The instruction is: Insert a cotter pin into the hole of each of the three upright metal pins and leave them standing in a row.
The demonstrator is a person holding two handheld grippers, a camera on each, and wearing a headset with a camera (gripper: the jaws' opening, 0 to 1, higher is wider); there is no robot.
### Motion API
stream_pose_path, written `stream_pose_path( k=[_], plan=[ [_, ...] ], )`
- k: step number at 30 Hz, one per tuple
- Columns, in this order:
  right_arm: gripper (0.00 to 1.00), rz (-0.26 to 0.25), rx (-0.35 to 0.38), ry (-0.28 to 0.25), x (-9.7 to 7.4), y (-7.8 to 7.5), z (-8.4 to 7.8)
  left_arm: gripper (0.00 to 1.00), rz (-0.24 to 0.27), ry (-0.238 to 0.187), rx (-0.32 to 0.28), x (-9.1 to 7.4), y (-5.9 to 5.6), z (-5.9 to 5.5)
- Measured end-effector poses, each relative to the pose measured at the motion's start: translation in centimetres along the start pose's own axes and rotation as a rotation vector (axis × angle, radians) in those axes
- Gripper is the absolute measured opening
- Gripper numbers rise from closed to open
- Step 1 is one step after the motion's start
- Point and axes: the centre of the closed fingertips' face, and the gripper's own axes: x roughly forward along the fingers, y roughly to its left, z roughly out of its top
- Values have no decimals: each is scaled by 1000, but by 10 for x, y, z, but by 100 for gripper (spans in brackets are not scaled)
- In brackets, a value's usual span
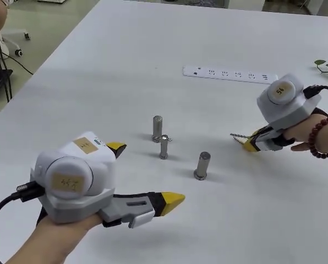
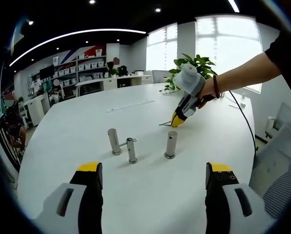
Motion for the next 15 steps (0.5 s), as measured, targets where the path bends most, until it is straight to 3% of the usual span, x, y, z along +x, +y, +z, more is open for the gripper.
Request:
stream_pose_path(
  k=[15],
  plan=[
    [0, -4, -90, -87, -28, 20, 10, 77, -29, -6, -19, 0, -6, 1]
  ],
)
